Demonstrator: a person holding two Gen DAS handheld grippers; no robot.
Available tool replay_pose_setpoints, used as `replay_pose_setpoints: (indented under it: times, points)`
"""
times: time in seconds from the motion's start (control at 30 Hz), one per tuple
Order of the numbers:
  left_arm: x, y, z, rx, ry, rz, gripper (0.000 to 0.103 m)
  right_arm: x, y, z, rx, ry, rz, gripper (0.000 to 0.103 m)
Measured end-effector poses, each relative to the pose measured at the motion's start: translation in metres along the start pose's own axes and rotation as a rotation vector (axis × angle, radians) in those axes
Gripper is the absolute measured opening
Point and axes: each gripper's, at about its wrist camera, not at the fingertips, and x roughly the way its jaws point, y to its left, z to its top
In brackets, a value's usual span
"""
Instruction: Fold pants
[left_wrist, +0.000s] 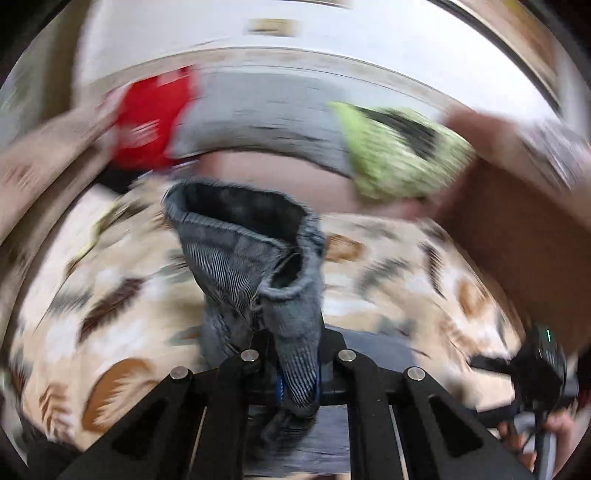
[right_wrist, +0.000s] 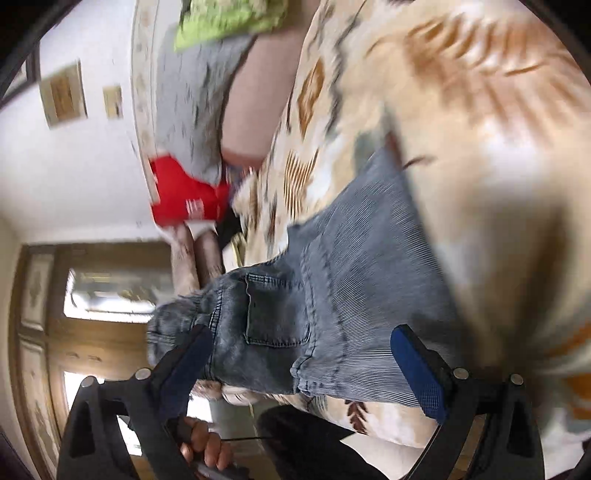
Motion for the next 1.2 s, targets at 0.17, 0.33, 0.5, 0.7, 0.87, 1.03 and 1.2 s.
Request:
replay_pose_setpoints:
  times: [0.17, 0.33, 0.5, 0.7, 0.87, 1.03, 1.2]
  points:
    - [0.073, -0.104, -0.062, 0.298, 0.287, -0.129, 0.033, -0.051, -0.029, 0.002, 0.052, -0.101, 0.022, 0.099]
    - [0.071, -0.105, -0.089, 0.337, 0.39, -0.215, 0.046, -0.074, -0.043, 0.004, 0.08, -0.137, 0.004, 0.099]
    - [-0.007, -0.04, -0.04, 0.192, 0.138, -0.254, 0.08, -0.07, -0.022, 0.005, 0.031, -0.138, 0.014, 0.099]
    - [0.009, 0.057, -0.022, -0.008, 0.121, -0.011, 0.081, -0.019, 0.041, -0.015, -0.082, 0.025, 0.137, 0.099]
    - [0.05, 0.073, -0.044, -0.039, 0.198, 0.035, 0.082, 0.015, -0.004, -0.026, 0.024, 0.026, -0.094, 0.094]
    - [0.096, 0.06, -0.077, -0.019, 0.327, 0.05, 0.085, 0.007, -0.006, -0.03, 0.04, -0.01, -0.131, 0.092]
    - [0.1, 0.065, -0.075, -0.052, 0.345, 0.035, 0.085, 0.016, 0.026, -0.025, -0.068, -0.007, -0.187, 0.092]
